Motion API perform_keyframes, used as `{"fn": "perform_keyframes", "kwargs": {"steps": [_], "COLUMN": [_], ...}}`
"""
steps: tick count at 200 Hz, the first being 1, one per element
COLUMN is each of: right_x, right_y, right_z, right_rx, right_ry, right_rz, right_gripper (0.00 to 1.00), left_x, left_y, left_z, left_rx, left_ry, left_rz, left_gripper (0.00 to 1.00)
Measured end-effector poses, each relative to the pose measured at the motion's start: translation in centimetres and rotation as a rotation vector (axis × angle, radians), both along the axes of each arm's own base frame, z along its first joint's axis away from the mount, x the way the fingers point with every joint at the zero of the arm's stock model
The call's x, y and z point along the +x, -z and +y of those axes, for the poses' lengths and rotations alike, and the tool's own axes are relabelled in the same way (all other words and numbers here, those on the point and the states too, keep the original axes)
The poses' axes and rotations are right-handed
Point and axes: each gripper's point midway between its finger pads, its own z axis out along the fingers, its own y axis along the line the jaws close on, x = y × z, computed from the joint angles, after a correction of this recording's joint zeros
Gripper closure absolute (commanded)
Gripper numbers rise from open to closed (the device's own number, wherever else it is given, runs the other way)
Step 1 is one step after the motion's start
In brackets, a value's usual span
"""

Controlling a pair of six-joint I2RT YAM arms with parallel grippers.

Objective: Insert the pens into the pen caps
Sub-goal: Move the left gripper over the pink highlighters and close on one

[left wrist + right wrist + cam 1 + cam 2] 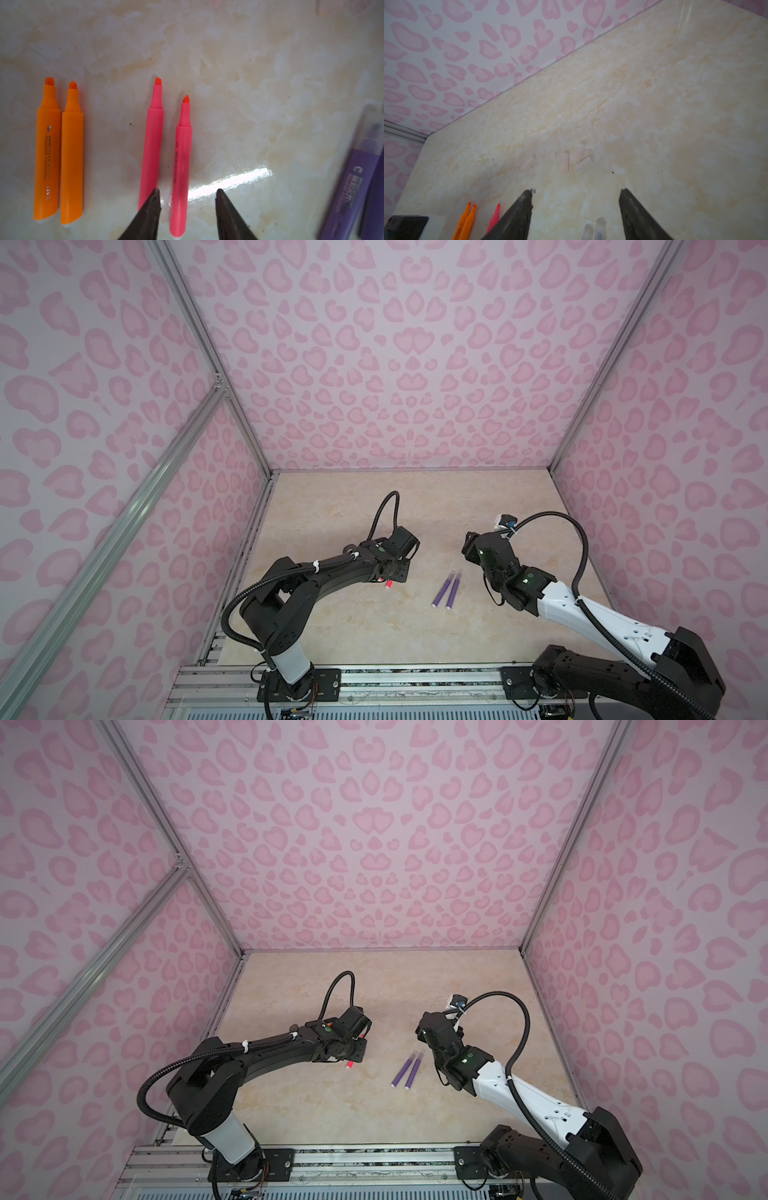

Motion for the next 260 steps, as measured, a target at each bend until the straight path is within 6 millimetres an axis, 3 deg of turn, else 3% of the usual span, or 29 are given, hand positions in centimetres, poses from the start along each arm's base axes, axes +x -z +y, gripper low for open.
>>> {"fn": "perform_keyframes", "kwargs": {"steps": [99,163,179,260], "right_x": [0.0,-0.1,-0.1,-0.3], "right_y": [0.1,-0.1,-0.1,-0.8], "right_z": [0.3,0.4,0.4,0.3], "right_rx": [0.002,0.011,0.012,0.024], "right_ry": [-0.015,-0.023,-0.024,-0.024], "right_rz": [0.006,0.004,0.002,-0.013], "right_gripper": [0.32,0.32,0.32,0.32], "left_x": [0.0,0.0,0.1,0.5], "left_y": [3.0,3.2,3.3,3.4], "left_z": [-0.1,-0.2,-0.2,-0.6], "left_rx": [0.049,0.052,0.053,0.051], "left_ry": [0.000,0.001,0.001,0.003], "left_rz": [0.081,0.092,0.092,0.089], "left_gripper": [0.60,0.63,0.69,0.71]}}
